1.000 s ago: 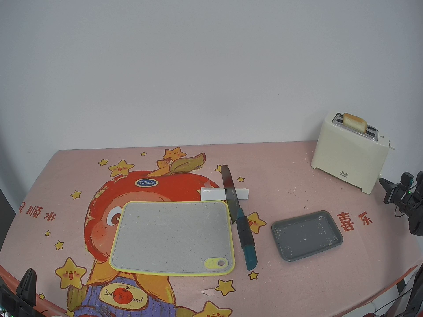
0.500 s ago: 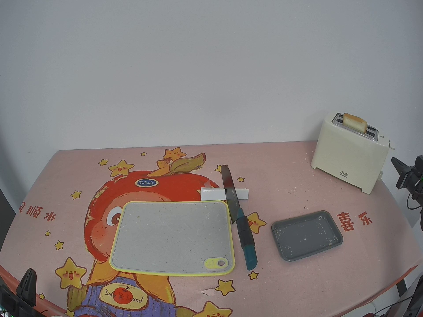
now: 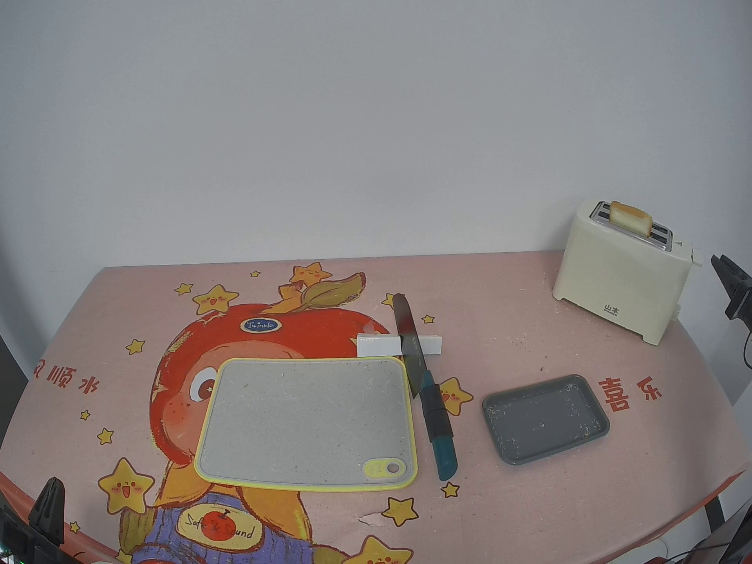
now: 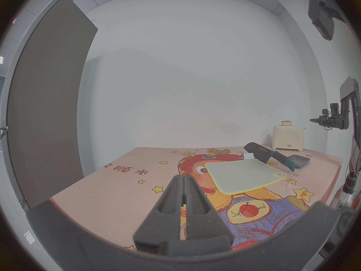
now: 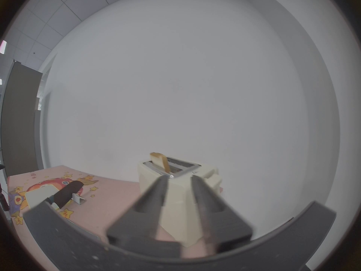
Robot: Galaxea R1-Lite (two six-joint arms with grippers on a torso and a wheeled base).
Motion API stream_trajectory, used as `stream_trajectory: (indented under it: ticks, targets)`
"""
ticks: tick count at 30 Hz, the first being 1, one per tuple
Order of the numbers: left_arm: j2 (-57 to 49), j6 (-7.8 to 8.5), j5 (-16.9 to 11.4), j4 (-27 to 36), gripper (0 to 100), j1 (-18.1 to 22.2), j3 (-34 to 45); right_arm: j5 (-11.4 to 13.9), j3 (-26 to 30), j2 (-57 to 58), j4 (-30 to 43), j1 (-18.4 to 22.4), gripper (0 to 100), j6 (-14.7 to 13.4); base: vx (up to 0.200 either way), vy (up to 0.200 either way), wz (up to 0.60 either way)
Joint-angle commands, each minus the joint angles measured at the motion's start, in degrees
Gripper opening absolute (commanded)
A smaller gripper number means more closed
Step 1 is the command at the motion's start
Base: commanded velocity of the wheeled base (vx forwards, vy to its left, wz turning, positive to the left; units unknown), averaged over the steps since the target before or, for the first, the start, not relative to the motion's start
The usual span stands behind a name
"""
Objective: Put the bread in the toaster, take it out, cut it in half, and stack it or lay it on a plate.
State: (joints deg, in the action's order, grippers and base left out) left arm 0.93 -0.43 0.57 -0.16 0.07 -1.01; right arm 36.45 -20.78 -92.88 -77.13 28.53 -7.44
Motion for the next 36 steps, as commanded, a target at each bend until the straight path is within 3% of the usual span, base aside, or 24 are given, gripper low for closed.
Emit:
stream_trajectory:
  ticks: [1,4,9,10,14,16,17,18,22,26,28,30,36]
  targets:
    - [-0.49,-0.01,0.04,-0.02,0,0.01,1.01,1.52,-2.95,1.47,0.14,-3.92,100,-0.47,0.0,0.0,0.0]
    - [-0.49,-0.01,0.04,-0.02,0,0.01,1.01,1.52,-5.76,0.95,1.54,-5.15,100,-0.39,0.0,0.0,0.0]
    - [-0.49,-0.01,0.04,-0.02,0,0.01,1.01,1.52,-14.72,1.21,15.43,-9.98,100,-0.3,0.0,0.0,0.0]
    - [-0.49,-0.01,0.04,-0.02,0,0.01,1.01,1.52,-14.72,1.21,15.43,-9.98,100,-0.3,0.0,0.0,0.0]
    - [-0.49,-0.01,-0.05,-0.02,0,0.01,1.01,1.43,-25.8,0.16,29.05,-14.55,100,0.05,0.0,0.0,0.0]
    - [-0.49,-0.01,0.04,-0.02,0,0.01,1.01,1.43,-26.32,-0.11,29.49,-14.73,100,0.05,0.0,0.0,0.0]
    - [-0.49,-0.01,0.04,-0.02,0,0.01,1.01,1.43,-30.72,-2.83,32.22,-15.25,100,0.32,0.0,0.0,0.0]
    - [-0.49,-0.01,0.04,-0.02,0,0.01,1.01,1.43,-30.89,-3.01,32.31,-15.25,100,0.41,0.0,0.0,0.0]
    - [-0.49,-0.01,0.04,-0.02,0,0.01,1.01,1.43,-34.76,-7.4,32.92,-15.17,100,2.69,0.0,0.0,0.0]
    - [-0.49,-0.01,-0.05,-0.02,0,0.01,1.01,1.43,-36.43,-11.01,34.68,-14.38,100,8.67,0.0,0.0,0.0]
    - [-0.49,-0.01,-0.05,-0.02,0,0.01,1.01,1.43,-36.17,-12.85,35.38,-13.94,100,13.06,0.0,0.0,0.0]
    - [-0.49,-0.01,-0.05,-0.02,0,0.01,1.01,1.43,-35.99,-13.64,35.29,-13.94,100,14.29,0.0,0.0,0.0]
    - [-0.49,-0.01,-0.05,-0.02,0,0.01,1.01,1.34,-36.52,-14.43,35.38,-14.2,100,14.56,0.0,0.0,0.0]
